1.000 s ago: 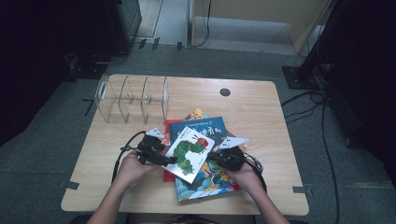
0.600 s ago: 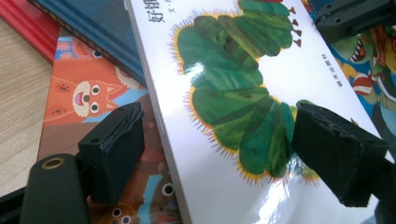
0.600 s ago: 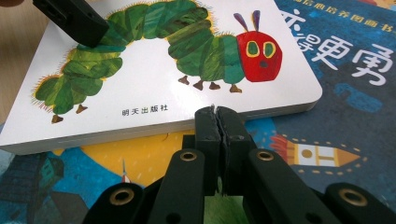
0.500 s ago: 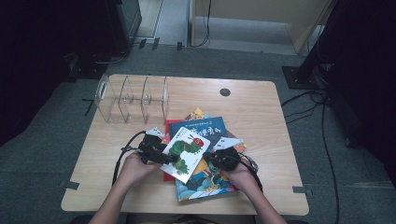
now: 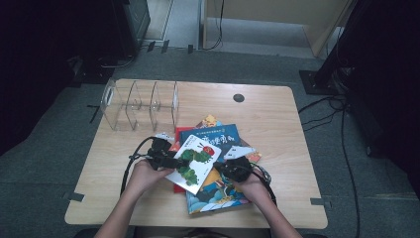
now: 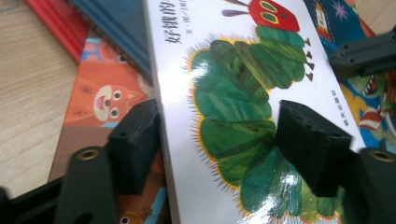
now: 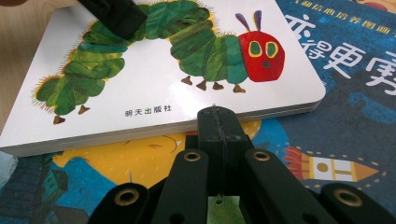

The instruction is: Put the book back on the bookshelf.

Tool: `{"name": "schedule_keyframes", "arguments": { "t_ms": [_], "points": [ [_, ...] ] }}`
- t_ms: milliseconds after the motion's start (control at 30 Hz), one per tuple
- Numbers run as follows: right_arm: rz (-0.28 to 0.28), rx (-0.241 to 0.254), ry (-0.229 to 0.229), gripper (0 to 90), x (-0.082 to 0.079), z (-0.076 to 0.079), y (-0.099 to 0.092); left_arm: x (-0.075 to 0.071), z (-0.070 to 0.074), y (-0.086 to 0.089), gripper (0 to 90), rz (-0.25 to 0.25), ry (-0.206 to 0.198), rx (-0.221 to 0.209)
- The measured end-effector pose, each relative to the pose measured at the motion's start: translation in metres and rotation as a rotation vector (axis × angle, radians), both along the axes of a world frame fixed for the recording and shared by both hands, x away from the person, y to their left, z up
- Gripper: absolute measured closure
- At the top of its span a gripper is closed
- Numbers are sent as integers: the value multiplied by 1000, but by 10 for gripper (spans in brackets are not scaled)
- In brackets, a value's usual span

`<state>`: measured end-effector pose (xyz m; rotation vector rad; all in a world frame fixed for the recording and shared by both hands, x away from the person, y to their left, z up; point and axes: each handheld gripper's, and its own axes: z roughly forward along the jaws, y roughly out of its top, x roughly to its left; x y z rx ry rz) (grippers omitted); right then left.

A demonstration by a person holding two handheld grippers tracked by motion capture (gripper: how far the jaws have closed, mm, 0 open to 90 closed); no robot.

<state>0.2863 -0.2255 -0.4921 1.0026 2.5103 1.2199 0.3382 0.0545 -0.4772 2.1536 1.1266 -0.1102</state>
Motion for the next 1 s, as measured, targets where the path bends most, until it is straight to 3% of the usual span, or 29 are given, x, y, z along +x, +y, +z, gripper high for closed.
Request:
{"name": "schedule_keyframes", "arguments": {
  "t_ms": [133,333,533,667,1000],
  "points": [
    [0,5,1,900,0,0,0,3,3,-2,366,14,30,23],
    [-4,8,-2,900,0,-1,0,7,7,1,439,40,99,20],
    [-4,10,-2,900,0,-1,-1,6,9,2,464,42,133,37],
    [-5,7,-10,900,0,-1,0,5,10,3,466,24,145,55],
    [4,-1,-23,900,-1,-1,-1,6,7,3,416,-8,143,45]
  ]
}}
